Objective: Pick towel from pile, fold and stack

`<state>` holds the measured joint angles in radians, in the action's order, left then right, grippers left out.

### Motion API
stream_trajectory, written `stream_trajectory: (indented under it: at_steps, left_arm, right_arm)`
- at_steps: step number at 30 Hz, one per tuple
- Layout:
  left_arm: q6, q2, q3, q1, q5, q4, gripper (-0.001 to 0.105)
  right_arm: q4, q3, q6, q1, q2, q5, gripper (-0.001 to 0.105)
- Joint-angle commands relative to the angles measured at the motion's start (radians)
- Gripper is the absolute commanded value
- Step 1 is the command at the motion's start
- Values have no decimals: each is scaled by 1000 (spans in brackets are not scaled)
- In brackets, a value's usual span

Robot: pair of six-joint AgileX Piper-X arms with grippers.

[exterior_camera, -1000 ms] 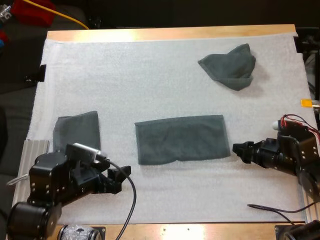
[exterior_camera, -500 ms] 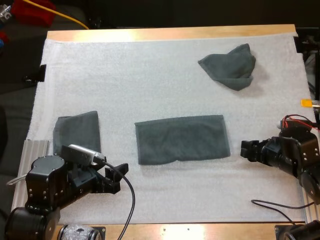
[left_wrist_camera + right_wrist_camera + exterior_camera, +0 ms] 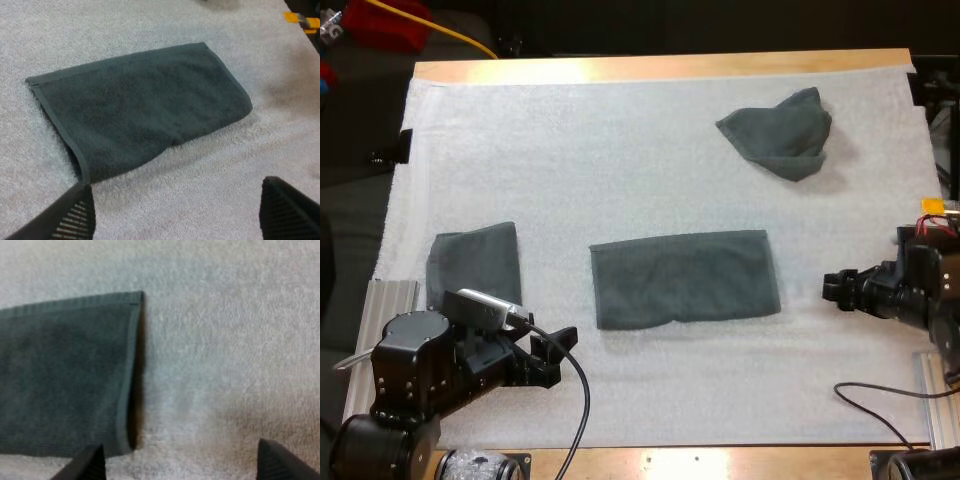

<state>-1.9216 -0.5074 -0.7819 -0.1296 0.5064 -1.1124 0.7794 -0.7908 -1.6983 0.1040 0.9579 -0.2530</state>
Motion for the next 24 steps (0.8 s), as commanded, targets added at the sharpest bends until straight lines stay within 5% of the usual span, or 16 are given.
stream_trajectory:
  at_steps: [1, 24]
  left_arm:
    - [-10, 6, -6, 1, 6, 16, 66]
    - [-10, 6, -6, 1, 29, 16, 66]
  right_arm:
    - [-7, -11, -25, -19, 11, -29, 61]
    - [-258, -11, -22, -78, 424, -426, 61]
